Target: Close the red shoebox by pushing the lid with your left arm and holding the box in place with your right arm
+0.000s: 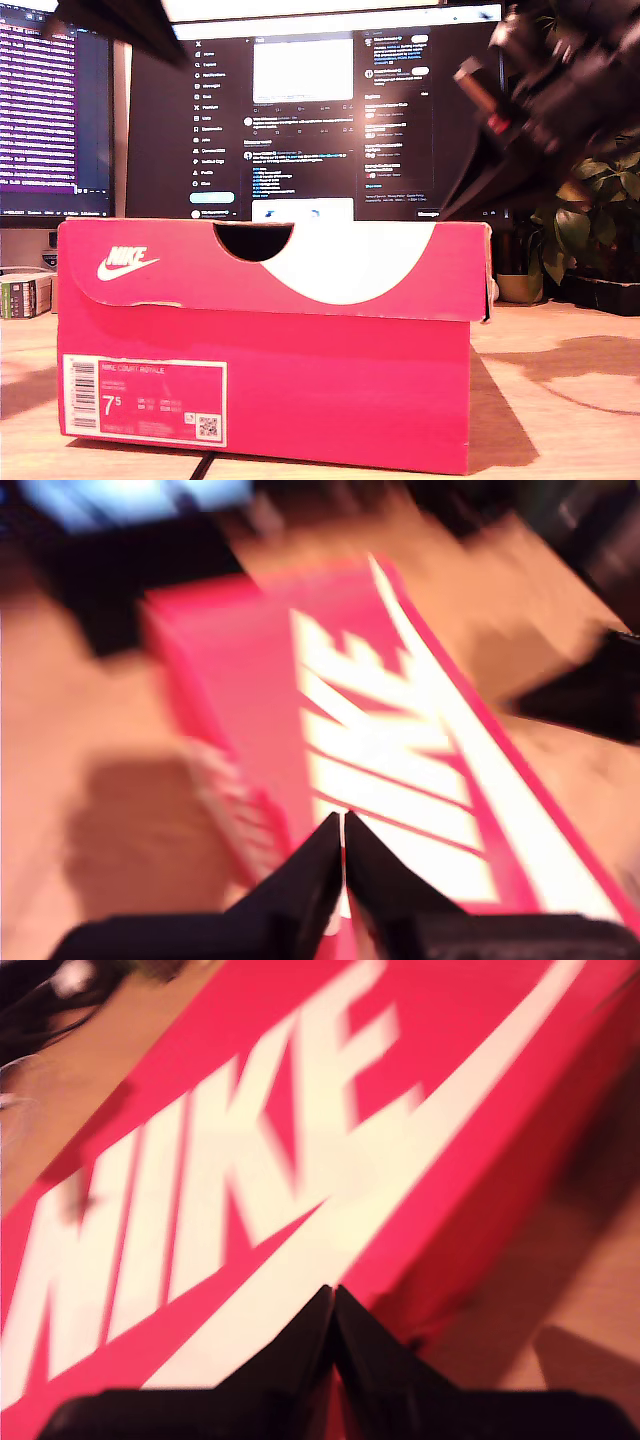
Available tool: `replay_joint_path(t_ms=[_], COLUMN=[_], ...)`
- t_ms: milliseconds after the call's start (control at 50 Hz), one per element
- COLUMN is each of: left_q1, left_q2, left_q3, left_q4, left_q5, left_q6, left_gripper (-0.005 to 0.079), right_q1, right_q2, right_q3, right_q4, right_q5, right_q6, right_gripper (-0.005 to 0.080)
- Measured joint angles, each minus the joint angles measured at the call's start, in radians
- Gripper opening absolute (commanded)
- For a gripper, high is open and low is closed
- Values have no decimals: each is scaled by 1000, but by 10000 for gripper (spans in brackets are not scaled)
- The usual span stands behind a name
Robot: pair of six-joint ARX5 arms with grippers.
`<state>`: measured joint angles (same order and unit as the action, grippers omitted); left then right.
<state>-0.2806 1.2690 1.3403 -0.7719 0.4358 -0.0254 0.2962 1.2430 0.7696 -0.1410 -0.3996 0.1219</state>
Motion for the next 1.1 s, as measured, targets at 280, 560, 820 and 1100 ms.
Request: replay_joint_path(t_ms=[280, 560, 820, 1100], left_q1=[186, 248, 323, 371], left_q2=[-132, -193, -307, -368], left_q3=[-137, -372, -476, -622], left_q4=[162, 356, 494, 595], left_q5=[35, 39, 59, 111], left_q6=[55, 55, 41, 40], left_gripper=[-19, -19, -19, -19], right_q1=[-60, -184, -249, -263], right_q2=[-175, -202, -289, -461], right_q3=[0, 0, -60, -291], right_q4=[43, 105, 190, 318], right_q5=[210, 242, 261, 304], right_q6=[-98, -99, -120, -84], right_gripper=[-12, -13, -13, -12])
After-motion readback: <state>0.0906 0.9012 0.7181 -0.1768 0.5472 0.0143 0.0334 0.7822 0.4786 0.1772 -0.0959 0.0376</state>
